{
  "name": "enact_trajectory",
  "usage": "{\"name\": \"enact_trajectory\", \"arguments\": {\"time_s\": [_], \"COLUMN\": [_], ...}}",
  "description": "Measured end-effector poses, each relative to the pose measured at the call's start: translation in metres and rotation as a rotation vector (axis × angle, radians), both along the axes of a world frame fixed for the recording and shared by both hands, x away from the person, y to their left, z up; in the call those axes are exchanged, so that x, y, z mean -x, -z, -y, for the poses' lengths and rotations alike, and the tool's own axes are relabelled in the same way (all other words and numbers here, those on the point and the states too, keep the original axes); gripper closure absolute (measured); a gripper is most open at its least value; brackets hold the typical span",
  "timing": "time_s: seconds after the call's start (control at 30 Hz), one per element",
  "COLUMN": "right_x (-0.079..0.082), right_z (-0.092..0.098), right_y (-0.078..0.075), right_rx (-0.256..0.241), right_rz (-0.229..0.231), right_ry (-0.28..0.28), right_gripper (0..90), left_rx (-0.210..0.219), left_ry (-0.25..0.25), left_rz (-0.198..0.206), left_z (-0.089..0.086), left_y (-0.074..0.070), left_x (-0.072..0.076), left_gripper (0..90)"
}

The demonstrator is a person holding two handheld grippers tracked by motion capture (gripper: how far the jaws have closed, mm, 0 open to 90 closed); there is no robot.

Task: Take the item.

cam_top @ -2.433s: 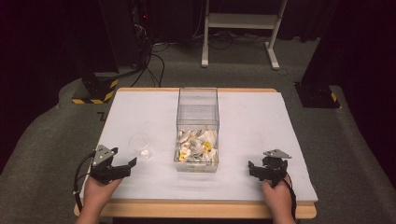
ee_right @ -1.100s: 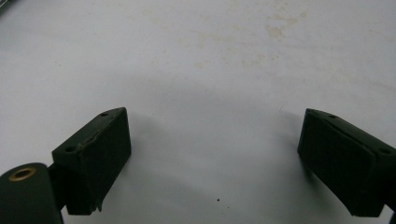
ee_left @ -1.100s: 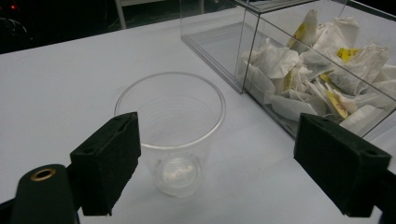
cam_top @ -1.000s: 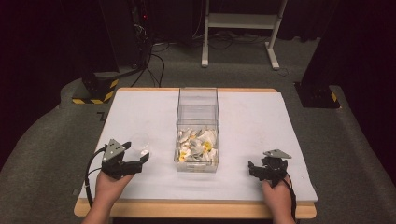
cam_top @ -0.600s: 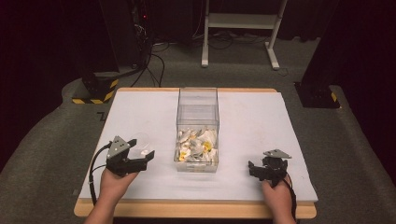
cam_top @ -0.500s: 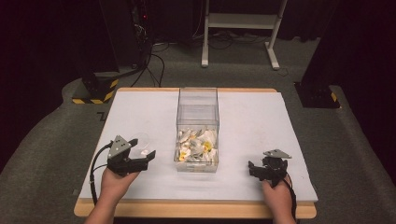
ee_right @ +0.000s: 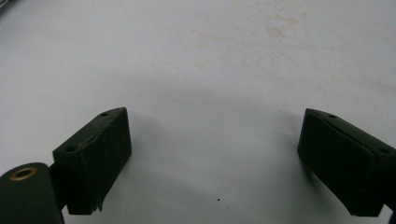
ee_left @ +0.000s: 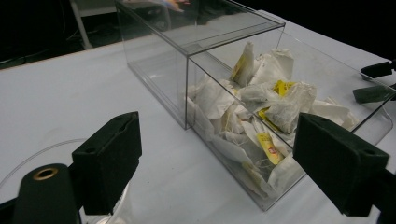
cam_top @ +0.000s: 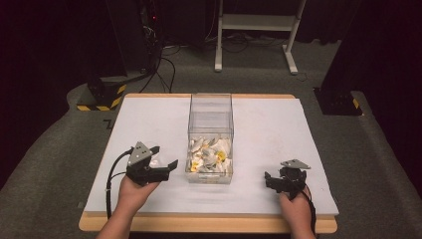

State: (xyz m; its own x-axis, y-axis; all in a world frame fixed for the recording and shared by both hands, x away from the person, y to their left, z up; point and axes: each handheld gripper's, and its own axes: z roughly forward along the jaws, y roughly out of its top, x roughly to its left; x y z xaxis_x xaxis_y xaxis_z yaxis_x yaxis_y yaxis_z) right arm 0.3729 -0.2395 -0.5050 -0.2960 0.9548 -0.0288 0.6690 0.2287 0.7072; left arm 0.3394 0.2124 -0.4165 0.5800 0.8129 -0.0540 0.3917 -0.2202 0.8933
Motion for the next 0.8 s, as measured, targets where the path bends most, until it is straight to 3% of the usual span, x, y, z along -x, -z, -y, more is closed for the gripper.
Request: {"name": "enact_trajectory", "arguments": {"time_s": [0.8], "right_x": [0.000], "right_z": [0.000], "right_y": [0.000], "right_rx": [0.000], "right_rz": [0.000], "right_ry": [0.001], "right_gripper": [10.0], "left_rx": [0.013], "left_ry": [0.081], "left_rz": [-0.015], "left_z": [0.034], "left_y": [-0.004], "left_x": [-0.012], "left_gripper": [16.9]}}
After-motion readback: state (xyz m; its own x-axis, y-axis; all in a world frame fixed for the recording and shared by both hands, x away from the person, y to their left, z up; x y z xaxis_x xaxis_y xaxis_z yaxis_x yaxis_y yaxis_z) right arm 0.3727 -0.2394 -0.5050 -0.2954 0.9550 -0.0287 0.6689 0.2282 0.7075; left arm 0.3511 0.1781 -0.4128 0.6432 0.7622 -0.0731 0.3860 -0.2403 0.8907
